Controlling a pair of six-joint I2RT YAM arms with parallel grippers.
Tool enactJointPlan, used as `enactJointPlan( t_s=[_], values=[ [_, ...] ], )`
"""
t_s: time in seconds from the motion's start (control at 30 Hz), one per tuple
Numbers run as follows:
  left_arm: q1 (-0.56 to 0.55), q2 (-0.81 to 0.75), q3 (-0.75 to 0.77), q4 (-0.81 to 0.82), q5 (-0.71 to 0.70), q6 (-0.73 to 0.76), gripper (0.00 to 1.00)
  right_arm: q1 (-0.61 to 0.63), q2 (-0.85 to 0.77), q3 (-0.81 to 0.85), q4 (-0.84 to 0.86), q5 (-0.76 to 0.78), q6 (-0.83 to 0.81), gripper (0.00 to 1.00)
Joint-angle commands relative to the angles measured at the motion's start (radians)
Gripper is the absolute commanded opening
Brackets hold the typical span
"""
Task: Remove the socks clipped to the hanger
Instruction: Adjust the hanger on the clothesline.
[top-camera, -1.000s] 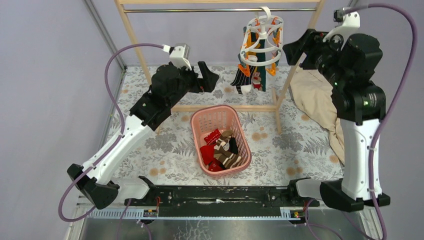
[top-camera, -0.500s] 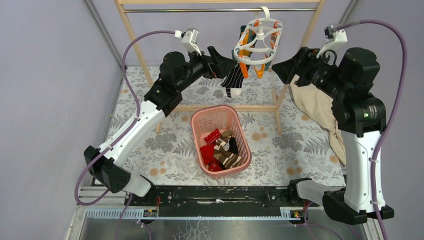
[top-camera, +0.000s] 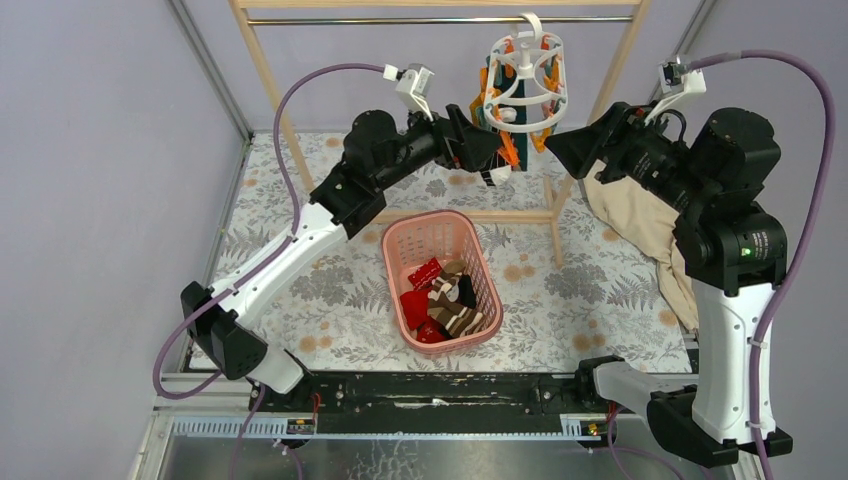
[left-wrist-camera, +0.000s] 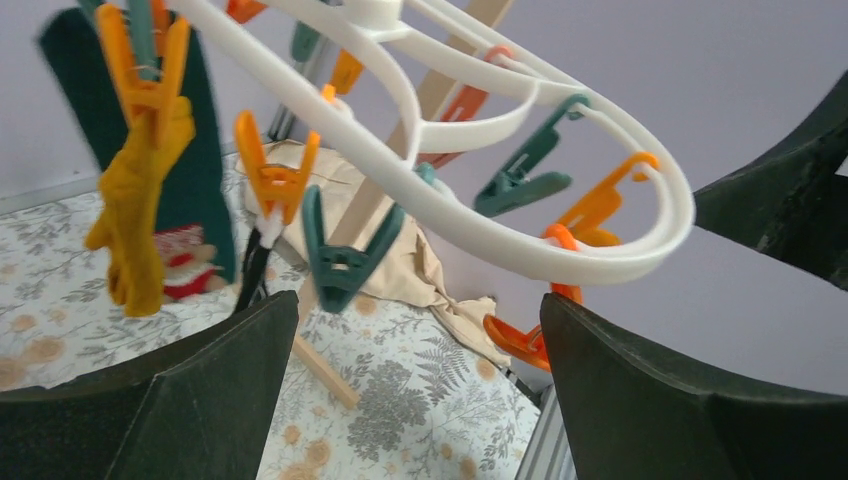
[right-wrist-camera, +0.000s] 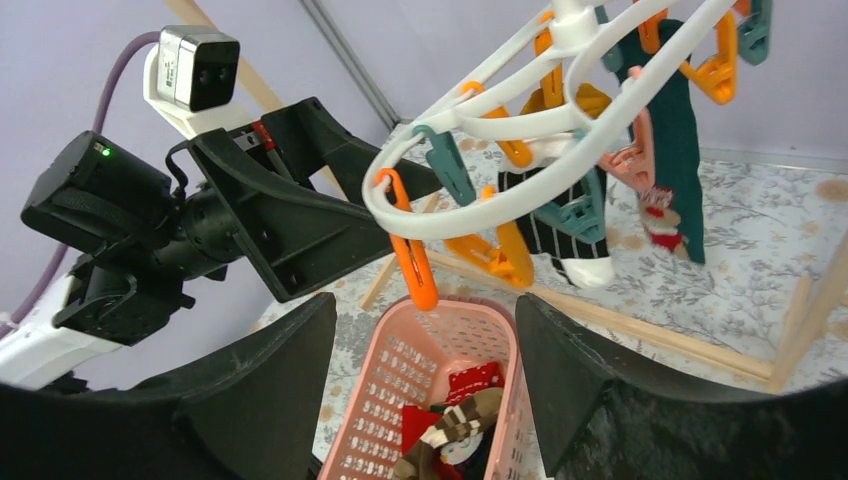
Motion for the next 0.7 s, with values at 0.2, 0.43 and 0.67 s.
enactJointPlan(
  t_s=[0.2, 0.43, 0.67],
  values=[
    [-0.068, 0.067, 0.116, 0.038, -0.014, 0.045, 0.99, -0.004, -0.049, -0.084, 0.151, -0.065, 0.194, 0.73],
    [-0.087, 0.098, 0.146, 0.029, -0.018, 0.055, 0.99, -0.003, -0.070, -0.178, 0.265, 0.008, 0.285, 0.74],
    [-0.091, 0.118, 0.156, 0.027, -0.009, 0.058, 0.99, -0.003, -0.046, -0.229, 0.350, 0.082, 0.347, 0.73]
  ],
)
